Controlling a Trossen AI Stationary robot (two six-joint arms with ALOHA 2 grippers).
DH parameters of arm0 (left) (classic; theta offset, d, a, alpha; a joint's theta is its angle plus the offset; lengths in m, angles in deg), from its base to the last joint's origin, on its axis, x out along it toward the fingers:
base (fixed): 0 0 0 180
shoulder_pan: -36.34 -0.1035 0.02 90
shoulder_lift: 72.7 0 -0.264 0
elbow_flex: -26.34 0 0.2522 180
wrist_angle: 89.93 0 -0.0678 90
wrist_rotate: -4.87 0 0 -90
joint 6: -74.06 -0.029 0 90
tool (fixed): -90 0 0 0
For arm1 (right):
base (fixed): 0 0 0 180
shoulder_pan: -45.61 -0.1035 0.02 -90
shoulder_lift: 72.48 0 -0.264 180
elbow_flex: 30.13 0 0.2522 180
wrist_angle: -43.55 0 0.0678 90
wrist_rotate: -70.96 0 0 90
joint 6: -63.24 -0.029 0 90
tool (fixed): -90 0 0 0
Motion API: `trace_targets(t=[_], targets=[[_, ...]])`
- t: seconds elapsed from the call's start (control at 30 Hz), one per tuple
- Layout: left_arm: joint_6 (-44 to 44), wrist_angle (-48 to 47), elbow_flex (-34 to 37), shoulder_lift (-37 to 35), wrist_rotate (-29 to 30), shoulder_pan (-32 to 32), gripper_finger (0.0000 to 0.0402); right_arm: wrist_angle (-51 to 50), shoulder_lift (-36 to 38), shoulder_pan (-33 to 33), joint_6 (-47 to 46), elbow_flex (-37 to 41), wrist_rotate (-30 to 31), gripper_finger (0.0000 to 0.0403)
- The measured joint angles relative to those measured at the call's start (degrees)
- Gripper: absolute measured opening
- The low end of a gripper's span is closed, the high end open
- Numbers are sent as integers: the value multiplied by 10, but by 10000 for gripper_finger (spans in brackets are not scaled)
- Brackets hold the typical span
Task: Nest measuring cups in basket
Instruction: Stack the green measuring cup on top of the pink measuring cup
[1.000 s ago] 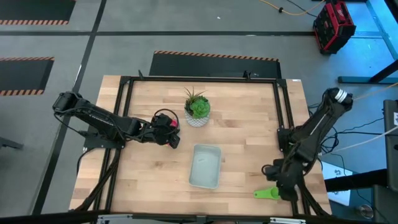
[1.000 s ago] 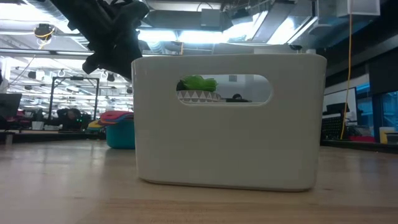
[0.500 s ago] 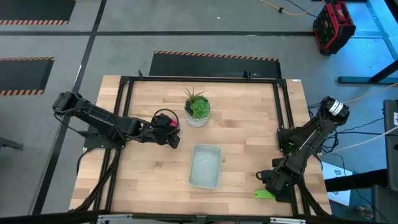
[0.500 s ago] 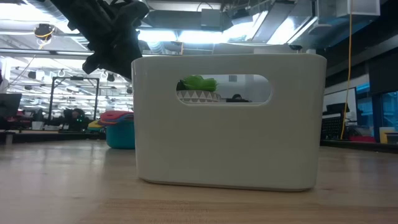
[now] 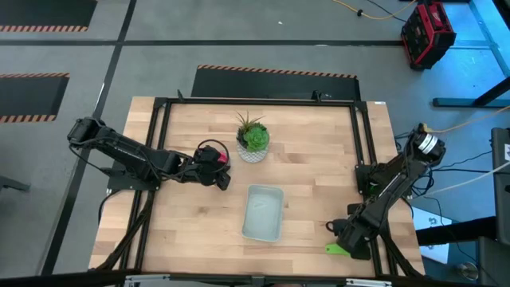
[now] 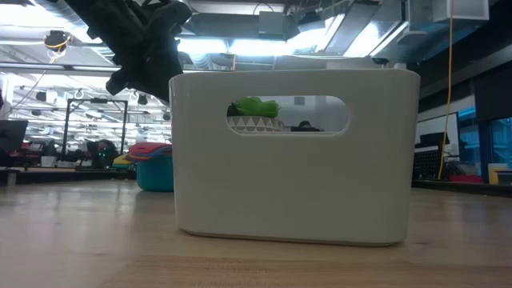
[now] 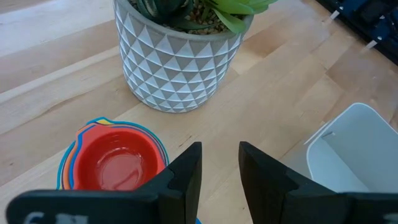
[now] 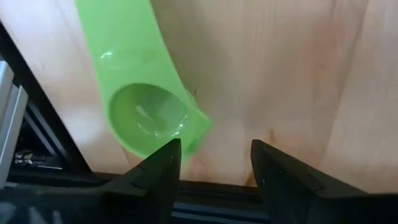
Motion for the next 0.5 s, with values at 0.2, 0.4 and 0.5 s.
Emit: trace_targets(t=[0.2,0.4,0.5], targets=[[0,0,0,0,0,0,99,16,-20,0,1,0,0,198],[0,0,0,0,0,0,99,17,-40,0,3,0,-10,193],[0,0,0,0,0,0,99,16,-46,0,3,0,-22,171]])
